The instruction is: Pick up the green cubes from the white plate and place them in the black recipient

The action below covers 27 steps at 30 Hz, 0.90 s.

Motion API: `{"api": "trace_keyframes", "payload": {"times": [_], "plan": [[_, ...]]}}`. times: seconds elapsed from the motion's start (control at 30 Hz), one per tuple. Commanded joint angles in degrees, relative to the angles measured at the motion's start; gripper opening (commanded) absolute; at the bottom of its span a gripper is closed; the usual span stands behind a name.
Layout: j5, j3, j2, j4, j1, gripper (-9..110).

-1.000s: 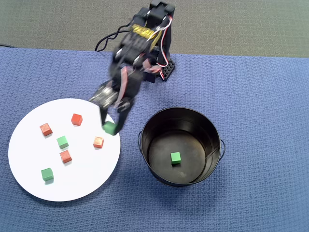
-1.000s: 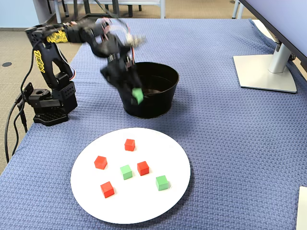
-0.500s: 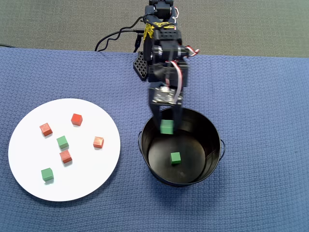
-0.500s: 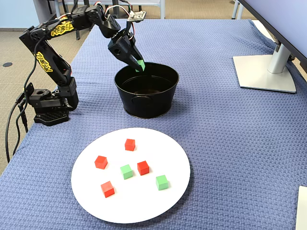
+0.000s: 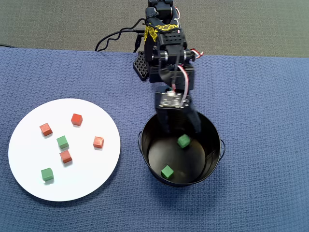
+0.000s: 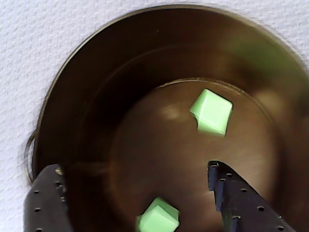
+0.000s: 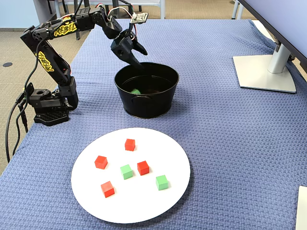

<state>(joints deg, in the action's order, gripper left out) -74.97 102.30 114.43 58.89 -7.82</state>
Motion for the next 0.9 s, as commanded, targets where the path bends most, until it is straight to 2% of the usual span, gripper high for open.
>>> {"api": "trace_keyframes", "payload": {"times": [0.0, 0.17, 0.4, 0.5, 0.67, 0.87], "plan": [[-4.0, -4.0, 0.7, -0.9, 8.3, 33], [-10.5, -2.2, -4.5, -11.8, 19.8, 33], [-9.7, -2.7, -16.7, -24.8, 32.4, 35], [-1.8, -5.7, -19.2, -23.1, 35.9, 35], [12.8, -14.6, -22.5, -9.7, 41.2, 34], [19.7, -18.9, -27.2, -1.8, 44.8, 33]]}}
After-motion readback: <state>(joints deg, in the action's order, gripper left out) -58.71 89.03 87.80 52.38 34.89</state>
